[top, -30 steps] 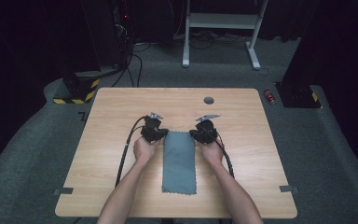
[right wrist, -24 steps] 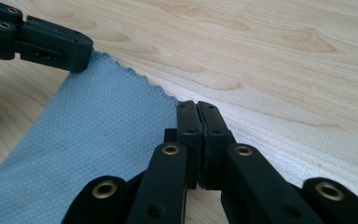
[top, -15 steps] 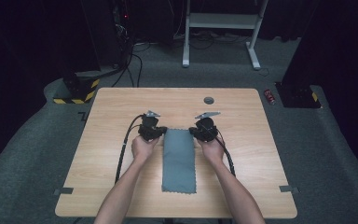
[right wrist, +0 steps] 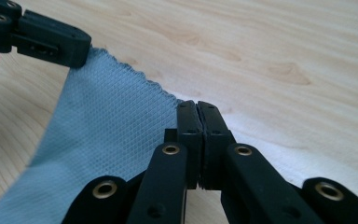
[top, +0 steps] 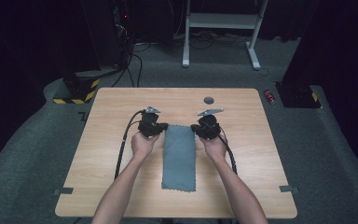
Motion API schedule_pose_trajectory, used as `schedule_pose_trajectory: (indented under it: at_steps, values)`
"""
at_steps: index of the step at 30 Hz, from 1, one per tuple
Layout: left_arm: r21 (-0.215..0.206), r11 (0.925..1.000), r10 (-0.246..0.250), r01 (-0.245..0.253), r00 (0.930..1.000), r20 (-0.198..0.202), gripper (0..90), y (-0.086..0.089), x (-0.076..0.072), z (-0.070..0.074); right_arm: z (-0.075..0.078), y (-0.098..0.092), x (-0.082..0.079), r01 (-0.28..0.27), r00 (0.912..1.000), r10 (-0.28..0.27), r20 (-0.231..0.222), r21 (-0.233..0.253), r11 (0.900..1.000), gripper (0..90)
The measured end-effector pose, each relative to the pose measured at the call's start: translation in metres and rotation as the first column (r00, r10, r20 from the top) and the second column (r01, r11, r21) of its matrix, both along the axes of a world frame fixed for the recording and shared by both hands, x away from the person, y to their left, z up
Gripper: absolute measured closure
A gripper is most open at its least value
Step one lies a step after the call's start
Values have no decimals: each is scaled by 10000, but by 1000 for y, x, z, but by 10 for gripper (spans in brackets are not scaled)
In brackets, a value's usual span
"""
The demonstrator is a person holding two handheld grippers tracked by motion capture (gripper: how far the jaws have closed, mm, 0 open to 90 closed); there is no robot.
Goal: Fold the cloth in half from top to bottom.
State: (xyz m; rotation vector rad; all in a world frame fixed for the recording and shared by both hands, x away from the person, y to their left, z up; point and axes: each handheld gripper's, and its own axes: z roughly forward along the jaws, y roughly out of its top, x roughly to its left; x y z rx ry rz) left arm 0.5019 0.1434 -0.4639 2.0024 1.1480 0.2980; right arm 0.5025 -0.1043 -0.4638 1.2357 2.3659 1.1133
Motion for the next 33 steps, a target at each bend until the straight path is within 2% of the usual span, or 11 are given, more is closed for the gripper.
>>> schedule_pose_trajectory:
  at_steps: [2, 5, 8, 10, 14, 18, 23, 33]
  values:
    - [88, 10000, -6, 6, 10000, 33, 892, -1, 2, 4, 6, 0, 1, -35, 9999, 35, 168, -22, 10000, 888]
    - [-194, 9998, 110, -109, 9999, 6, 892, -1, 8, 10, 15, 0, 4, -136, 9994, 146, 325, -305, 9994, 888]
    - [-241, 9996, 135, -132, 9999, 100, 892, -3, 15, 21, 25, -2, 9, -84, 9991, 97, 422, -292, 9995, 888]
    - [-287, 9994, 196, -187, 9993, 312, 892, -6, 18, 31, 32, -4, 11, 8, 9982, 15, 594, -386, 9993, 888]
    - [-308, 9995, 138, -119, 9979, 635, 892, -10, 17, 44, 45, -9, 14, 148, 9961, -129, 878, -208, 9997, 888]
    - [118, 9999, -99, 91, 9978, 662, 892, -13, 13, 40, 44, -12, 10, 7, 9963, 14, 857, -244, 9997, 888]
    - [160, 9997, -186, 180, 9991, 391, 892, -12, 10, 27, 33, -10, 5, -187, 9964, 219, 820, -392, 9991, 888]
    - [413, 9983, -431, 419, 9986, 295, 891, -11, 3, 17, 22, -10, -2, -390, 9971, 409, 639, -304, 9988, 888]
